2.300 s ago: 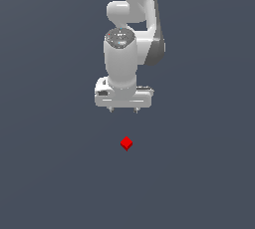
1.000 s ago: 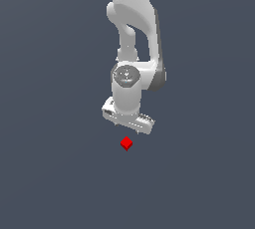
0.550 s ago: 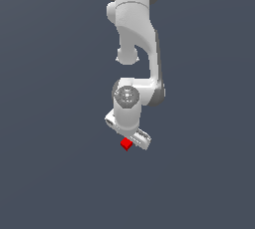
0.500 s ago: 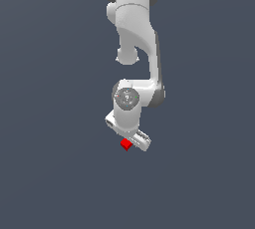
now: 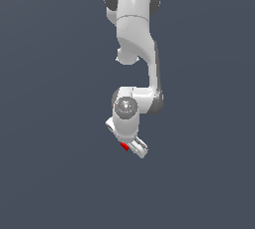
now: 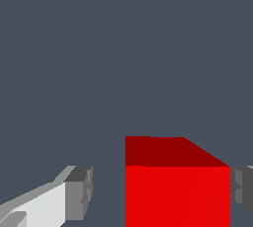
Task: Pick up the red cube and move it to a goal position.
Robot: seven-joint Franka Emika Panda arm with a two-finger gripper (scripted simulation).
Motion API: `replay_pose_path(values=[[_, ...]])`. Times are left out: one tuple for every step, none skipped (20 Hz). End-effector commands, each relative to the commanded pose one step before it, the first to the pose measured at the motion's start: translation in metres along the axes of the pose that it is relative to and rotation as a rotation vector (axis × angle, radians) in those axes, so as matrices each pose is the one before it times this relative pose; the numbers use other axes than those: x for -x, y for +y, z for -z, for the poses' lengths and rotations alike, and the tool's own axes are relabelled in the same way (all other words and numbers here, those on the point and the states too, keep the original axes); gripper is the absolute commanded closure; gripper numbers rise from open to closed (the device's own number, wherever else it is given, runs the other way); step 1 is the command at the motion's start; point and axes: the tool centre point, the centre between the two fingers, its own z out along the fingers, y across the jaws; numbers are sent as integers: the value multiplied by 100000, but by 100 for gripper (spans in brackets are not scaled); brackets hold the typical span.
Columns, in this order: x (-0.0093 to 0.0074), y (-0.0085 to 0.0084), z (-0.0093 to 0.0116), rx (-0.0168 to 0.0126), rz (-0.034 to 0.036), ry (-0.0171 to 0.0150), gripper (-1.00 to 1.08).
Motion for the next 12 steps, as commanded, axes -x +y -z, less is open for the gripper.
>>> replay_pose_path(values=[[-104,-59,-104,-55,-741,22,-92],[0,0,0,0,0,0,108],[0,0,0,0,0,0,108],[0,0,0,0,0,0,108],[0,0,0,0,0,0,108],[0,0,0,0,0,0,108],[0,0,0,0,0,0,108],[0,0,0,0,0,0,108],[0,0,0,0,0,0,108],[0,0,0,0,0,0,108],[0,0,0,0,0,0,108],[8,-2,16,0,0,0,108]])
